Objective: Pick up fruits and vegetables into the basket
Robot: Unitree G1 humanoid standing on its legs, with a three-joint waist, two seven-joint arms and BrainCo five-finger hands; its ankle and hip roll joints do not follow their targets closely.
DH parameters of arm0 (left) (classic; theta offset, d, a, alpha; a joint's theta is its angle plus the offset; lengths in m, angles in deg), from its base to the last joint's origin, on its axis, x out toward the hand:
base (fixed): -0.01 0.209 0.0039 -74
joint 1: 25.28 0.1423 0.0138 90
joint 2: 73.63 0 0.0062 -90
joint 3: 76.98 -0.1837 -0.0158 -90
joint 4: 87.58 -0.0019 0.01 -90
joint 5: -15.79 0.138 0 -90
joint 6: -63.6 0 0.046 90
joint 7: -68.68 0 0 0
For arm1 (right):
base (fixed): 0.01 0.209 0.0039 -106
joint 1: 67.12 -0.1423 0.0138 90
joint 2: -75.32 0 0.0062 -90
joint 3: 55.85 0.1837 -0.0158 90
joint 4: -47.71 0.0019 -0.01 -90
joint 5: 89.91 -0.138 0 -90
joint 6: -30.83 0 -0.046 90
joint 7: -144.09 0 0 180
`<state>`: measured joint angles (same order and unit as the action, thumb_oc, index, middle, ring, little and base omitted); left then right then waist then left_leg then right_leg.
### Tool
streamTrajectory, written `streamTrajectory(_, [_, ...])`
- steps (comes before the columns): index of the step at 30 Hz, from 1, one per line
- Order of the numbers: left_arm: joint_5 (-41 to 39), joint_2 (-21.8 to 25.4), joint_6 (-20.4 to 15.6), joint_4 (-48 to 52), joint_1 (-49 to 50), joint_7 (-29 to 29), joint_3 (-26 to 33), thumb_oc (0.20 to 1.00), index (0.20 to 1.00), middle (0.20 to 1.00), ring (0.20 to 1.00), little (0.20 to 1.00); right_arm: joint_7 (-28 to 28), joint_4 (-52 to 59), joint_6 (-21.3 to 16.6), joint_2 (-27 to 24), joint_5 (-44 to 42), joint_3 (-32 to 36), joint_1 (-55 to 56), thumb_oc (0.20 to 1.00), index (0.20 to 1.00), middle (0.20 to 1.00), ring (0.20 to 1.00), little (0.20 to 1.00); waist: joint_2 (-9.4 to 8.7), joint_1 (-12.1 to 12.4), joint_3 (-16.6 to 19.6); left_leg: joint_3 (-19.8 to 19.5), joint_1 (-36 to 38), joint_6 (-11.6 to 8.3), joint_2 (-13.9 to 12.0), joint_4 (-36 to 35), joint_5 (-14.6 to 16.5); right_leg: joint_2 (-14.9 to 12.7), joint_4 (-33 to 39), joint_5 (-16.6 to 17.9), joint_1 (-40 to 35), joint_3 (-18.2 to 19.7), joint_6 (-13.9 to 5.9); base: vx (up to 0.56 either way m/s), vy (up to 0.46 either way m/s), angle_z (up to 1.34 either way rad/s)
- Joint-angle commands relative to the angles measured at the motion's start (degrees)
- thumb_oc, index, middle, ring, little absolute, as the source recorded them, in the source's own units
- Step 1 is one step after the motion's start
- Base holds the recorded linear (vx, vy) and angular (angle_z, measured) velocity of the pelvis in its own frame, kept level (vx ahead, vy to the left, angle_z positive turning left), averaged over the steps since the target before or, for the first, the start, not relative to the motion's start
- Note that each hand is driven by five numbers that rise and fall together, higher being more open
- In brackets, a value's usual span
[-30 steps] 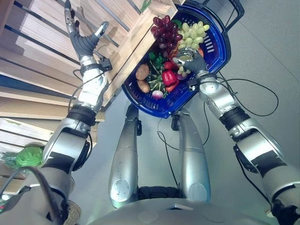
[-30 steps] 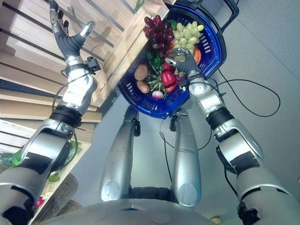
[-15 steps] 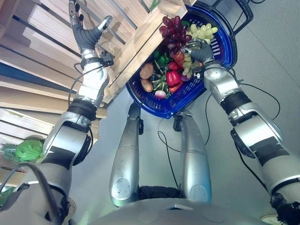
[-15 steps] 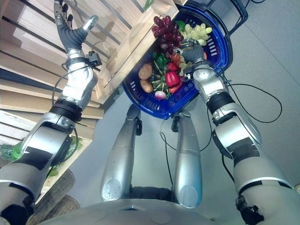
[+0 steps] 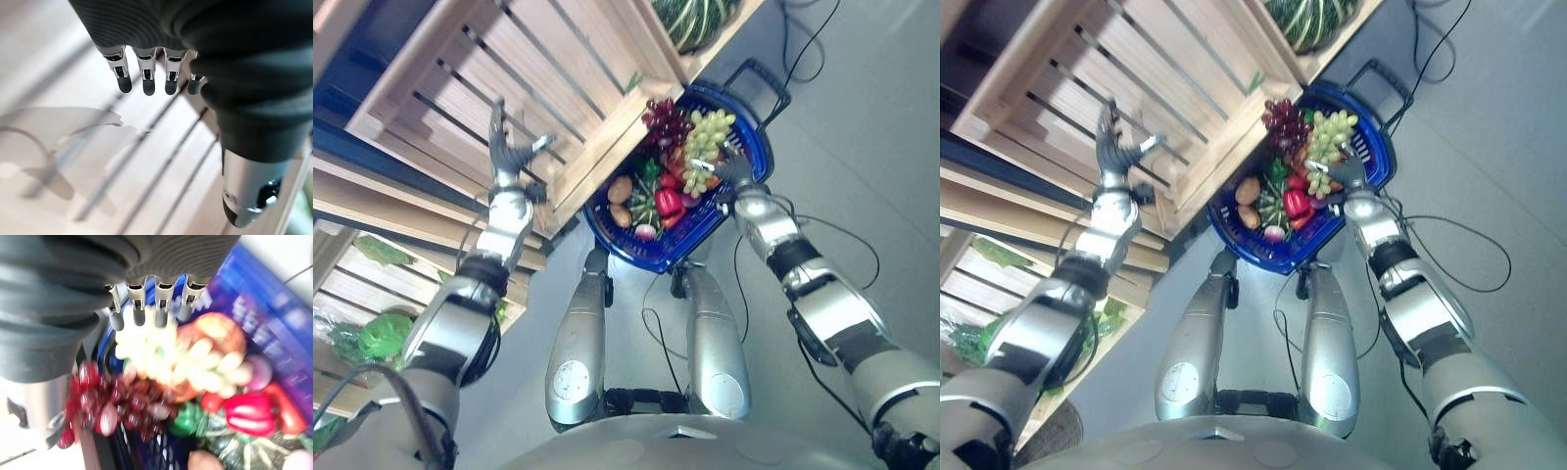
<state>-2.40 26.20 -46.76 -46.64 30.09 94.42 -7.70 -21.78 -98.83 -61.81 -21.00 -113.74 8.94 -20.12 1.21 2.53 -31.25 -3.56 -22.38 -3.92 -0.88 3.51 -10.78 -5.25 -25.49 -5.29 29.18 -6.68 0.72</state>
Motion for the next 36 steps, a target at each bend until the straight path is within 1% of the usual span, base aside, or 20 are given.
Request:
streamTrajectory(1, [4.41,-1.98,-1.24,-3.73,2.46,-2.67,-0.92,1.000,1.000,1.000,1.000,1.000,2.04,-0.32,-3.79,-2.19,0.97,1.95,4.54,1.000,1.000,1.000,1.000,1.000,0.82,-1.15,3.94,1.33,3.14,1.14,4.01,4.73,8.29,0.13,14.03,6.74,-7.82,0.63,-5.81,0.04,-0.016,0.05])
streamTrajectory(2, [4.45,-1.99,-1.18,-3.80,2.62,-2.78,-0.96,1.000,1.000,1.000,1.000,1.000,2.11,-0.35,-3.80,-2.17,0.95,2.02,4.73,1.000,1.000,1.000,1.000,1.000,0.80,-1.16,4.05,1.33,3.22,1.14,4.00,4.66,8.29,0.10,14.14,6.78,-7.93,0.63,-5.82,0.08,-0.015,0.14])
streamTrajectory(3, [5.30,-2.61,-0.65,-4.85,6.42,-4.04,-1.26,1.000,1.000,1.000,1.000,1.000,1.90,-1.06,-4.44,-1.97,1.42,3.64,8.93,1.000,1.000,1.000,1.000,1.000,0.59,-1.27,6.10,1.31,5.72,1.24,3.89,3.18,8.43,-0.27,16.02,7.17,-10.80,0.68,-6.02,0.12,-0.021,0.14])
streamTrajectory(4, [6.10,-2.77,-0.34,-5.21,7.90,-4.33,-1.22,1.000,1.000,1.000,1.000,1.000,1.75,-1.53,-4.86,-1.94,1.50,4.35,10.65,1.000,1.000,1.000,1.000,1.000,0.54,-1.30,6.98,1.31,6.66,1.26,3.81,2.58,8.48,-0.38,16.83,7.33,-11.93,0.70,-6.10,0.23,-0.032,0.05])
streamTrajectory(6, [6.64,-3.44,0.97,-6.94,14.03,-6.69,0.04,1.000,1.000,1.000,1.000,1.000,-0.26,-3.51,-6.78,-2.29,2.89,7.80,18.10,1.000,1.000,1.000,1.000,1.000,0.20,-1.30,10.75,1.46,11.16,1.36,3.49,0.08,8.69,-0.53,20.31,7.85,-17.33,0.84,-6.39,0.29,-0.047,-0.07])
streamTrajectory(7, [8.16,-3.85,1.32,-8.69,17.64,-9.38,1.84,1.000,1.000,1.000,1.000,1.000,-1.94,-5.15,-7.97,-2.26,5.02,10.11,22.47,1.000,1.000,1.000,1.000,1.000,0.04,-1.17,13.51,1.75,14.05,1.43,3.29,-1.37,8.92,-0.40,22.27,8.05,-20.63,0.92,-6.61,0.25,-0.050,-0.06])
streamTrajectory(8, [8.42,-3.90,1.46,-8.90,18.18,-9.82,2.03,1.000,1.000,1.000,1.000,1.000,-1.95,-5.39,-8.06,-2.21,5.34,10.36,23.06,1.000,1.000,1.000,1.000,1.000,0.04,-1.14,13.80,1.80,14.56,1.44,3.25,-1.66,8.95,-0.37,22.60,8.10,-21.15,0.93,-6.63,0.24,-0.043,-0.12])
streamTrajectory(9, [8.91,-3.87,1.17,-9.89,19.78,-10.94,2.53,1.000,1.000,1.000,1.000,1.000,-2.38,-6.12,-8.66,-2.05,6.09,10.92,25.06,1.000,1.000,1.000,1.000,1.000,-0.05,-1.11,14.96,1.93,15.68,1.54,3.15,-2.00,9.08,-0.28,23.21,8.22,-22.38,1.10,-6.70,0.15,-0.033,-0.05])
streamTrajectory(11, [10.05,-3.88,1.35,-11.89,22.59,-13.69,3.80,1.000,1.000,1.000,1.000,1.000,-3.21,-7.80,-8.75,-1.35,7.44,12.21,27.96,1.000,1.000,1.000,1.000,1.000,-0.16,-1.08,17.61,2.02,18.00,1.68,2.83,-2.86,9.40,-0.07,24.24,8.28,-24.63,1.32,-6.81,0.24,-0.038,0.09])
streamTrajectory(14, [12.18,-4.16,2.11,-14.10,26.37,-18.06,5.82,1.000,1.000,1.000,1.000,1.000,-3.82,-10.08,-7.70,0.42,9.81,13.72,31.52,1.000,1.000,1.000,1.000,1.000,-0.28,-1.07,21.43,2.41,21.26,1.77,2.16,-4.31,9.77,0.14,25.42,8.21,-27.49,1.53,-7.04,0.23,-0.024,0.10])
streamTrajectory(15, [12.68,-4.31,2.19,-14.68,27.07,-18.68,6.00,1.000,1.000,1.000,1.000,1.000,-4.01,-10.54,-7.47,0.83,10.31,14.00,32.24,1.000,1.000,1.000,1.000,1.000,-0.33,-1.07,22.16,2.55,21.84,1.78,2.06,-4.47,9.88,0.13,25.66,8.21,-28.09,1.64,-7.12,0.20,-0.016,0.06])
streamTrajectory(17, [13.37,-4.61,2.76,-17.07,28.86,-22.55,6.46,1.000,1.000,1.000,1.000,1.000,-5.50,-12.41,-5.41,1.77,12.41,14.60,34.05,1.000,1.000,1.000,1.000,1.000,-0.39,-1.22,24.17,3.06,24.08,1.67,1.50,-5.74,10.13,0.24,26.61,8.03,-30.10,1.86,-7.30,0.18,-0.011,0.02])
streamTrajectory(19, [13.03,-4.94,3.50,-18.44,29.79,-25.82,6.61,1.000,1.000,1.000,1.000,1.000,-6.65,-13.98,-3.61,2.39,13.56,14.89,34.86,1.000,1.000,1.000,1.000,1.000,-0.34,-1.36,24.93,3.31,25.34,1.56,1.12,-6.28,10.40,0.26,26.83,7.66,-31.23,1.99,-7.37,0.11,-0.001,-0.04])
streamTrajectory(22, [12.24,-5.49,3.99,-19.85,30.83,-28.07,6.87,1.000,1.000,1.000,1.000,1.000,-7.78,-15.89,-1.52,3.12,14.97,14.99,35.85,1.000,1.000,1.000,1.000,1.000,-0.28,-1.56,25.50,3.68,26.31,1.55,0.73,-6.45,10.78,0.26,26.76,7.11,-32.11,2.24,-7.31,0.05,0.005,-0.07])
streamTrajectory(26, [10.22,-6.65,7.36,-21.65,31.92,-32.78,8.11,1.000,1.000,1.000,1.000,1.000,-9.87,-19.21,1.34,4.34,17.05,15.09,37.74,1.000,1.000,1.000,1.000,1.000,-0.32,-1.94,25.87,3.79,27.45,1.72,0.35,-6.08,11.60,0.46,26.27,6.07,-33.31,2.88,-6.88,0.05,-0.005,-0.04])
streamTrajectory(30, [11.71,-7.00,8.65,-22.83,32.62,-34.25,8.74,1.000,1.000,1.000,1.000,1.000,-11.36,-20.47,3.34,4.64,18.21,15.08,39.07,1.000,1.000,1.000,1.000,1.000,-0.38,-2.33,25.93,3.78,28.19,1.73,0.21,-5.92,12.03,0.51,26.33,5.74,-34.10,3.28,-6.71,0.03,-0.007,-0.06])
streamTrajectory(36, [9.92,-7.02,9.85,-23.16,32.72,-35.03,8.21,1.000,1.000,1.000,1.000,1.000,-12.48,-21.06,3.64,4.33,18.62,15.59,39.53,1.000,1.000,1.000,1.000,1.000,-0.17,-2.92,25.89,4.17,28.77,1.57,-0.25,-6.52,12.12,0.32,27.24,6.07,-34.46,3.76,-6.88,0.00,0.003,-0.03])
